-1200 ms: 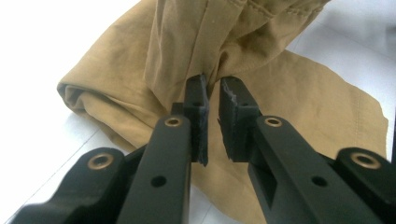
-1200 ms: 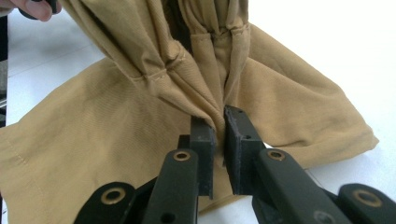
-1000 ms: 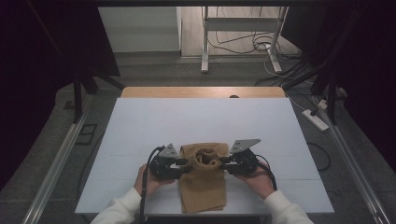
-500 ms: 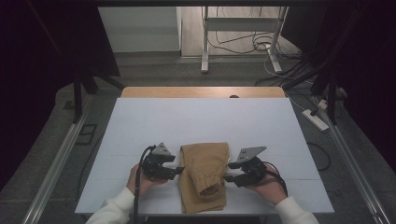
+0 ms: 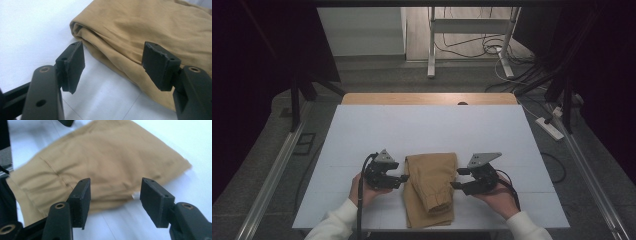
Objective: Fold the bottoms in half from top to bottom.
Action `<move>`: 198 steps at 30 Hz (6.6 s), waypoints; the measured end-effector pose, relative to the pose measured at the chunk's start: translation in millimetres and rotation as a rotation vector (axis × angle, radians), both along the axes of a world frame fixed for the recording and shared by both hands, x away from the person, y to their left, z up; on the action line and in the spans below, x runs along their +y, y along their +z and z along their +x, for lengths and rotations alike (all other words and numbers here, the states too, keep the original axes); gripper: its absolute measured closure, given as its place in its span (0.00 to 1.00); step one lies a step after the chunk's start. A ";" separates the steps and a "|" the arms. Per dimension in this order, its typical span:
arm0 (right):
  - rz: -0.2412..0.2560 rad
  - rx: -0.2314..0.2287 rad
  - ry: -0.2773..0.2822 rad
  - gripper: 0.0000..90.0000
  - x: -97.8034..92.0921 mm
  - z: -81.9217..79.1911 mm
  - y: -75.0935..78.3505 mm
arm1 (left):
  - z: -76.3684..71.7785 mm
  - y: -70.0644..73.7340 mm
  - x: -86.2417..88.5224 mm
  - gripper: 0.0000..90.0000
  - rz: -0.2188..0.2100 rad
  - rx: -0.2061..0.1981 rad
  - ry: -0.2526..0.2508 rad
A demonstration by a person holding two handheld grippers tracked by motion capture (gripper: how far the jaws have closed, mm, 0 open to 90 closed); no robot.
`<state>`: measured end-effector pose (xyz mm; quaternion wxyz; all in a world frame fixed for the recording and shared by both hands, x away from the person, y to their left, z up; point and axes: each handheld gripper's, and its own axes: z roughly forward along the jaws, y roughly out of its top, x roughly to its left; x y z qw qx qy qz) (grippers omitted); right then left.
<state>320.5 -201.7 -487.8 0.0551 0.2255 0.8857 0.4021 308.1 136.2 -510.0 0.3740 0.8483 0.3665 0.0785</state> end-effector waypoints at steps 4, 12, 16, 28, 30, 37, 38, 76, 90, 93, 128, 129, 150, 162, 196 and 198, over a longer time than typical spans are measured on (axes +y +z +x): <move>0.027 0.016 0.025 0.43 14.7 -0.9 6.0 | 0.4 0.1 0.2 0.38 -0.002 -0.002 0.006; 0.024 0.014 0.078 0.40 55.3 -7.6 8.7 | 1.2 0.1 1.1 0.37 0.001 -0.003 0.007; 0.001 0.026 0.102 0.39 76.2 -11.1 6.3 | 1.8 0.1 3.0 0.37 -0.001 -0.002 0.017; -0.145 0.078 0.082 0.39 104.9 -11.7 -17.4 | 5.3 -1.0 10.7 0.37 -0.009 0.003 0.041; -0.175 0.088 0.070 0.41 106.0 -10.7 -23.1 | 5.2 -1.0 10.6 0.37 -0.008 0.002 0.041; -0.209 0.083 0.071 0.59 107.5 -13.8 -27.7 | 4.7 -0.8 10.5 0.37 -0.006 0.002 0.039; -0.209 0.089 0.071 0.62 107.1 -13.5 -27.4 | 4.5 -0.8 10.4 0.37 -0.005 0.002 0.039; 0.047 0.039 0.018 0.50 70.6 -7.3 10.2 | 8.1 3.1 16.3 0.34 -0.020 -0.012 0.065; 0.039 0.052 -0.091 0.46 42.1 38.9 -1.0 | 23.2 5.9 4.3 0.31 -0.052 0.021 0.071; 0.033 0.059 -0.115 0.45 38.9 45.0 -3.6 | 29.6 4.3 2.5 0.31 -0.054 0.030 0.080; -0.063 0.118 -0.177 0.45 35.4 80.7 -34.6 | 66.5 -24.6 -13.0 0.28 -0.011 0.140 0.076; -0.064 0.124 -0.169 0.47 35.6 80.2 -34.3 | 65.6 -24.7 -13.3 0.29 -0.008 0.136 0.074; -0.074 0.041 -0.114 0.84 40.5 73.2 -18.5 | 63.7 -16.0 -20.6 0.80 -0.021 0.089 0.004; -0.024 -0.038 -0.185 0.84 32.4 98.9 -1.7 | 100.4 5.2 -24.1 0.80 -0.069 0.036 0.031; 0.019 -0.041 -0.252 0.43 30.2 124.2 10.0 | 119.2 24.2 -27.3 0.34 0.000 0.006 0.039; 0.021 -0.032 -0.241 0.43 29.7 119.0 9.9 | 113.1 24.2 -26.0 0.34 0.006 0.002 0.024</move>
